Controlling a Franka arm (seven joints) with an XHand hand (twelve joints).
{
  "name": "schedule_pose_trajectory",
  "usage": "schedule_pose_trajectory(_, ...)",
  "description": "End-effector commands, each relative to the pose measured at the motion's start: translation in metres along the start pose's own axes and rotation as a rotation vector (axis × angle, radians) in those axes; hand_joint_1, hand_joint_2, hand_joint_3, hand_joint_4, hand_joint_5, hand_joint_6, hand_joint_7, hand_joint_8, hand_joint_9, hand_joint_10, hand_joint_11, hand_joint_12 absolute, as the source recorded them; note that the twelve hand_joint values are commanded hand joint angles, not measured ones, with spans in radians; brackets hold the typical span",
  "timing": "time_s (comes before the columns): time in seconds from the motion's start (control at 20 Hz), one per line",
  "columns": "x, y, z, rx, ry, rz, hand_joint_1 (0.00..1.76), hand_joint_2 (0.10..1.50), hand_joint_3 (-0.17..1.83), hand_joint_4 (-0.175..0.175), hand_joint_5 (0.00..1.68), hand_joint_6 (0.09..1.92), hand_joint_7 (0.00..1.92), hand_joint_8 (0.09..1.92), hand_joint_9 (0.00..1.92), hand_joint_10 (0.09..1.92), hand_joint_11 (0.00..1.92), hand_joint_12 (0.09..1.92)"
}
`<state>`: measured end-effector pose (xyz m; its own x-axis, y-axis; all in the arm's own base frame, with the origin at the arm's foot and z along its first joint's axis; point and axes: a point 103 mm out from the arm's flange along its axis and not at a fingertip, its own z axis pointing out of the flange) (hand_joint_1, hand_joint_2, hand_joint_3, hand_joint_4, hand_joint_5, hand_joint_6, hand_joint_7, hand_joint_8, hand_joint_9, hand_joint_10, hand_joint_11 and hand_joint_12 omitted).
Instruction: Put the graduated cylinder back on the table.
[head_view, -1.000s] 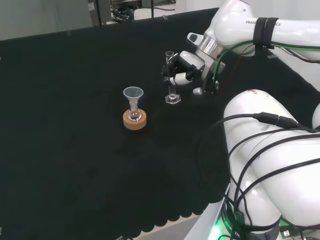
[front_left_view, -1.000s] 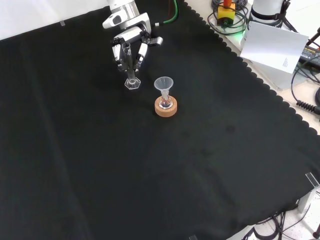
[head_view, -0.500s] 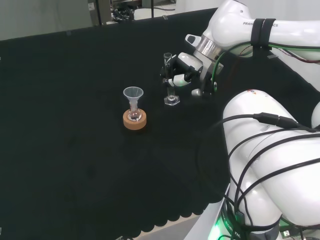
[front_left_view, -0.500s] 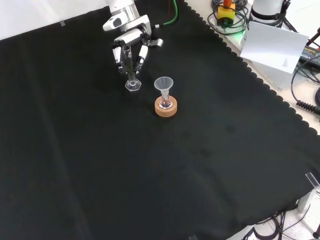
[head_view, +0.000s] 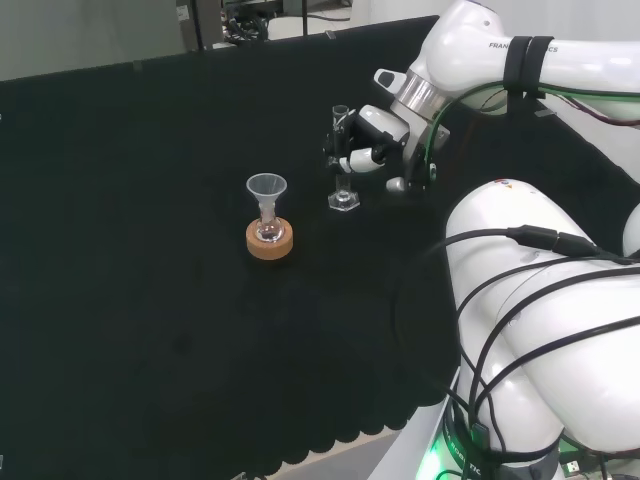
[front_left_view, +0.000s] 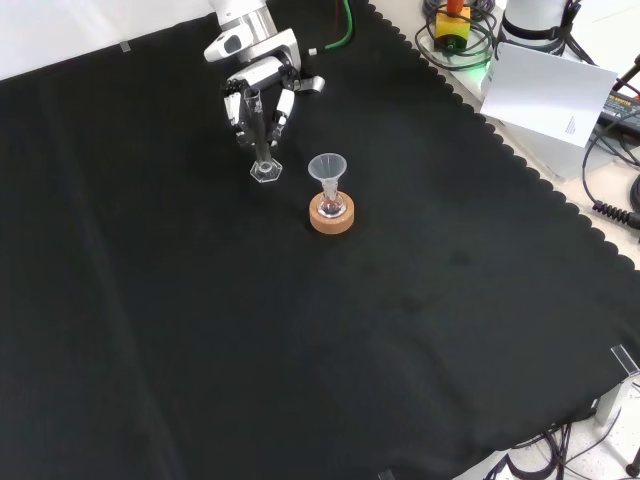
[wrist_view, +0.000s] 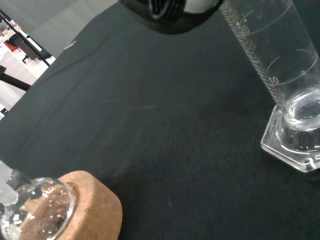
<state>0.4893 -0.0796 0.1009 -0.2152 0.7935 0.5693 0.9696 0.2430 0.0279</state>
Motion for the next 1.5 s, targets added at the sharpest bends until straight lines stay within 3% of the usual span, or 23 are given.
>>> schedule_pose_trajectory(0.05,-0.0011,-0.0004,-0.0001,0.016,-0.005,-0.014,1.27,1.08,0.0,-0.175,1.02,0.92,1.06,0.9,1.5,0.09,1.27,0.75)
schedule_pose_trajectory(0.2,-0.0005,0.0001,-0.0003,0.024,-0.007,-0.019,1.27,1.09,0.0,-0.175,1.01,0.93,1.05,0.92,1.47,0.09,1.3,0.77)
schedule_pose_trajectory(0.35,-0.0003,-0.0005,-0.0002,0.032,-0.008,-0.016,1.16,1.07,0.0,-0.081,1.06,0.87,1.11,0.64,1.46,0.09,1.28,0.8)
schedule_pose_trajectory(0.45,0.0002,-0.0013,-0.0005,0.033,-0.025,-0.017,1.14,1.07,0.0,-0.044,1.07,0.85,1.12,0.55,1.46,0.09,1.26,0.81)
schedule_pose_trajectory(0.9,0.001,-0.0041,-0.0055,0.02,-0.072,-0.01,1.09,1.06,0.0,0.079,1.08,0.84,1.03,0.54,1.41,0.09,1.11,0.92)
schedule_pose_trajectory(1.1,-0.0012,-0.0049,-0.0073,0.027,-0.054,0.008,1.1,1.02,-0.14,0.009,0.98,0.65,0.98,0.57,1.37,0.09,1.06,0.95)
schedule_pose_trajectory(1.5,-0.0063,-0.0048,-0.0088,0.043,-0.04,0.029,1.08,1.01,-0.17,-0.008,0.96,0.62,0.96,0.57,1.34,0.09,1.02,0.96)
